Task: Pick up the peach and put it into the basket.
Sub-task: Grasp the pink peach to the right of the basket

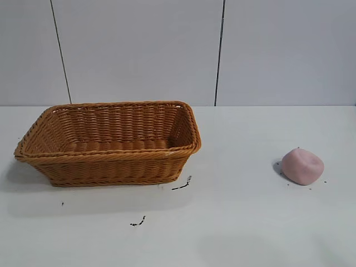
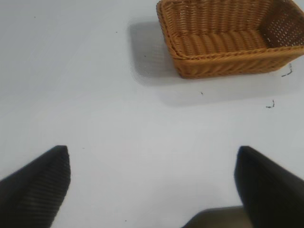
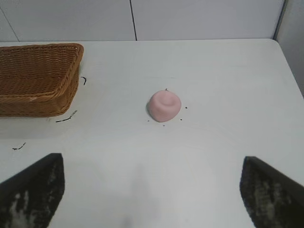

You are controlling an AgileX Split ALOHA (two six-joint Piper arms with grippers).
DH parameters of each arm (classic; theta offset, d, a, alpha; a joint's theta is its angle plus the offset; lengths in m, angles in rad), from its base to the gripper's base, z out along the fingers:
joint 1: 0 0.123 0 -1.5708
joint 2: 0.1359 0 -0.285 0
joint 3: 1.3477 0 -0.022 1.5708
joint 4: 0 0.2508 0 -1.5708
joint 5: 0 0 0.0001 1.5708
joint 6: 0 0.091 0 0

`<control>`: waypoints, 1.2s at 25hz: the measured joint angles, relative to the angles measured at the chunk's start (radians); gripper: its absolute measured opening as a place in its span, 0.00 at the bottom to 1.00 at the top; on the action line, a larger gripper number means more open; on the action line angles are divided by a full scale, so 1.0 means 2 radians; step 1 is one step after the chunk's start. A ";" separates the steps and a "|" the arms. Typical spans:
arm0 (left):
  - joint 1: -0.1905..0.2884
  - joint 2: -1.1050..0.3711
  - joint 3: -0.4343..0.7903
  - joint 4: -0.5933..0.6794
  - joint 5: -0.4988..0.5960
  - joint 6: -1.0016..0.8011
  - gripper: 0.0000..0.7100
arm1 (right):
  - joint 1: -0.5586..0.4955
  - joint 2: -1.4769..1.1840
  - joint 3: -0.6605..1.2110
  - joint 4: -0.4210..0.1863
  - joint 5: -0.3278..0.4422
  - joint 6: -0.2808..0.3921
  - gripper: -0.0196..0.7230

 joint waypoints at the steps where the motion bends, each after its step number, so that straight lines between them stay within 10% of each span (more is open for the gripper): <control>1: 0.000 0.000 0.000 0.000 0.000 0.000 0.97 | 0.000 0.000 0.000 0.000 0.000 0.000 0.95; 14: 0.000 0.000 0.000 0.000 0.000 0.000 0.97 | 0.000 0.027 -0.007 -0.005 -0.001 0.000 0.95; 30: 0.000 0.000 0.000 0.000 0.000 0.000 0.97 | 0.000 0.598 -0.199 -0.021 -0.043 -0.001 0.95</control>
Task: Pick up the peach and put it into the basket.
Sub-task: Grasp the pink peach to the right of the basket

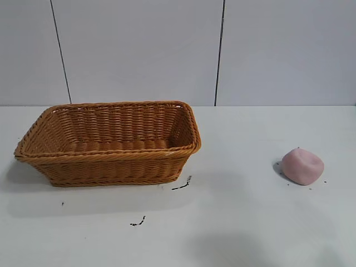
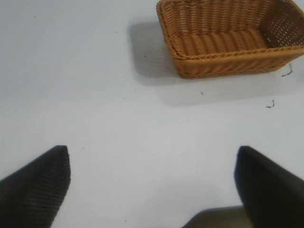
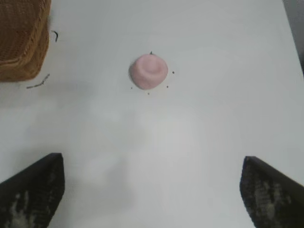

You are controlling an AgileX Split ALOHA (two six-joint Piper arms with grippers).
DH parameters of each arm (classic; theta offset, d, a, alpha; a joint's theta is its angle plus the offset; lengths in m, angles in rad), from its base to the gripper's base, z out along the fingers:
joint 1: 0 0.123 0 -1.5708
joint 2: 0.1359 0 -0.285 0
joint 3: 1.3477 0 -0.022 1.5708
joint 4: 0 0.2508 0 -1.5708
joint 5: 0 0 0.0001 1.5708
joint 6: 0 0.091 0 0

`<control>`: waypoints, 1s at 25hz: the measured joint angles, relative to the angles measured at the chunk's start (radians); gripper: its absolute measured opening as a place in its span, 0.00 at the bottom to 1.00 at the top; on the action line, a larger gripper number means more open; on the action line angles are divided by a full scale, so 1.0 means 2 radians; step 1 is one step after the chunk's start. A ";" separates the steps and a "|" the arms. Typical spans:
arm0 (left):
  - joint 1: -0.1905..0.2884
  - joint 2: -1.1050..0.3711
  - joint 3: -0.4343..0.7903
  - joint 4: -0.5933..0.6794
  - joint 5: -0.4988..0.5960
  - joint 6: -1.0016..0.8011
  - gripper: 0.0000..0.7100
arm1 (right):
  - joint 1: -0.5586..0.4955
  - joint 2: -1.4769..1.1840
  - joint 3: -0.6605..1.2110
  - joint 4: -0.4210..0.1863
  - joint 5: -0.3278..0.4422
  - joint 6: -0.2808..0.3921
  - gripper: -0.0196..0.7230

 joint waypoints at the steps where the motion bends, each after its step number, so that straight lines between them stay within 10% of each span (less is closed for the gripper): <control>1: 0.000 0.000 0.000 0.000 0.000 0.000 0.97 | 0.000 0.032 -0.023 -0.001 -0.002 -0.003 0.95; 11: 0.000 0.000 0.000 0.000 0.000 0.000 0.97 | 0.020 0.293 -0.218 0.003 -0.027 -0.047 0.95; 25: 0.000 0.000 0.000 0.000 0.000 0.000 0.97 | 0.021 0.434 -0.236 0.014 -0.066 -0.048 0.95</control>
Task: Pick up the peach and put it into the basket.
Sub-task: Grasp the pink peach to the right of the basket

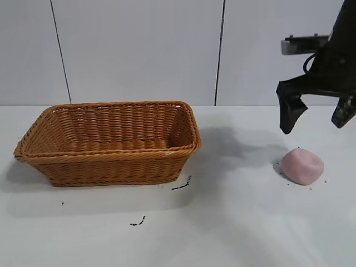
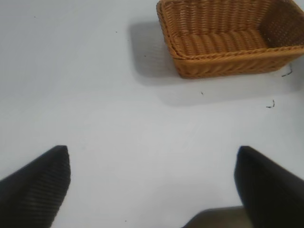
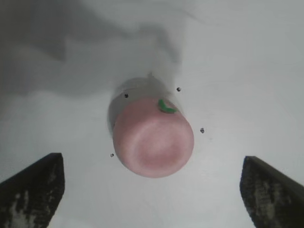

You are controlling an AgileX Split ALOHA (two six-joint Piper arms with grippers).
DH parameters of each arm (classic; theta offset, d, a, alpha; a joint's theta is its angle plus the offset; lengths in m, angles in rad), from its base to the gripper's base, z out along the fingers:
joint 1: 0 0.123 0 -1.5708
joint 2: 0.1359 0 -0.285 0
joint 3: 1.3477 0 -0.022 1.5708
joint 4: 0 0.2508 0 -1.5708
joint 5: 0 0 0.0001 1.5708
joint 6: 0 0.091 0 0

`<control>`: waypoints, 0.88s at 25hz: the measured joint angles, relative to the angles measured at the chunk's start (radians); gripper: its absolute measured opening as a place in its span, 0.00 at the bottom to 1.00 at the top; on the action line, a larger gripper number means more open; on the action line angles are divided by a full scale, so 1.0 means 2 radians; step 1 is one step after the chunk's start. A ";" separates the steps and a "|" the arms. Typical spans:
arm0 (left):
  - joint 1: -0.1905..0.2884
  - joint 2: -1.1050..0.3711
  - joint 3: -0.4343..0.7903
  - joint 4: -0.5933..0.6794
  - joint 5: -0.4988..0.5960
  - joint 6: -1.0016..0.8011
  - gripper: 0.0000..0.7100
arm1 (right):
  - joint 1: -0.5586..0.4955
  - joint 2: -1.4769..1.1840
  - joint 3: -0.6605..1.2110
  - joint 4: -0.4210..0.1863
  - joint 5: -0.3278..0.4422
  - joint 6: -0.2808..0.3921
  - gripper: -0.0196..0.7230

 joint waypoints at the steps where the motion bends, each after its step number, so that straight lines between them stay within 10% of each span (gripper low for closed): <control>1: 0.000 0.000 0.000 0.000 0.000 0.000 0.97 | 0.000 0.004 0.000 0.000 -0.004 0.000 0.95; 17: 0.000 0.000 0.000 0.000 0.000 0.000 0.97 | 0.000 0.040 0.000 0.001 -0.030 0.000 0.95; 22: 0.000 0.000 0.000 0.000 0.000 0.000 0.97 | 0.000 0.039 0.000 -0.002 -0.027 0.000 0.26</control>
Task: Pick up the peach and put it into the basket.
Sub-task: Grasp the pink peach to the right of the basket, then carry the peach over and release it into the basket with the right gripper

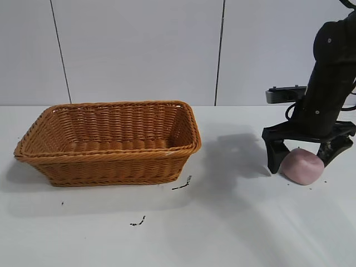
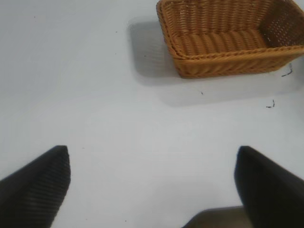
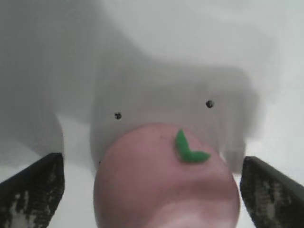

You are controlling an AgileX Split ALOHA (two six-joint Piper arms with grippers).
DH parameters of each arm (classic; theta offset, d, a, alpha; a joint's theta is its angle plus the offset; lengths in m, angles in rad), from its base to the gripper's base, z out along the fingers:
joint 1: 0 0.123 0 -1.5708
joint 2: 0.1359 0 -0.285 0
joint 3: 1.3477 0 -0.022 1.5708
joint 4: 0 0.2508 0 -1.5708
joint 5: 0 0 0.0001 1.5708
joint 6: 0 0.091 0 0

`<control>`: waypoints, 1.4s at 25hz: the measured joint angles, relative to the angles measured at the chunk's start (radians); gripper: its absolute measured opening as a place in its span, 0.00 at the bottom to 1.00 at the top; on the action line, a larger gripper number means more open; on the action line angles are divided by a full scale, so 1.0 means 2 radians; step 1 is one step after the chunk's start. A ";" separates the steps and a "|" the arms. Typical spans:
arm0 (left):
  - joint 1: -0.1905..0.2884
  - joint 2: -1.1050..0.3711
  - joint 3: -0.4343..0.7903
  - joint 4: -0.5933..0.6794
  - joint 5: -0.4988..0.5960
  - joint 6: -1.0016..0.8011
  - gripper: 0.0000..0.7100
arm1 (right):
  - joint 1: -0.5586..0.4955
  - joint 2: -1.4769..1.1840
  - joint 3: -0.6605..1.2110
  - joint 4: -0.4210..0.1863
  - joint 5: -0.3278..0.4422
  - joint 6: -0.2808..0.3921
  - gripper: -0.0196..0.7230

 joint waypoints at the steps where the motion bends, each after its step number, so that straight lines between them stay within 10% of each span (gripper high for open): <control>1: 0.000 0.000 0.000 0.000 0.000 0.000 0.97 | 0.000 -0.005 0.000 -0.003 0.001 0.000 0.19; 15: 0.000 0.000 0.000 0.000 0.000 0.000 0.97 | 0.007 -0.067 -0.200 0.003 0.131 0.000 0.07; 35: 0.000 0.000 0.000 0.000 0.000 0.000 0.97 | 0.245 0.047 -0.397 0.009 0.109 0.000 0.07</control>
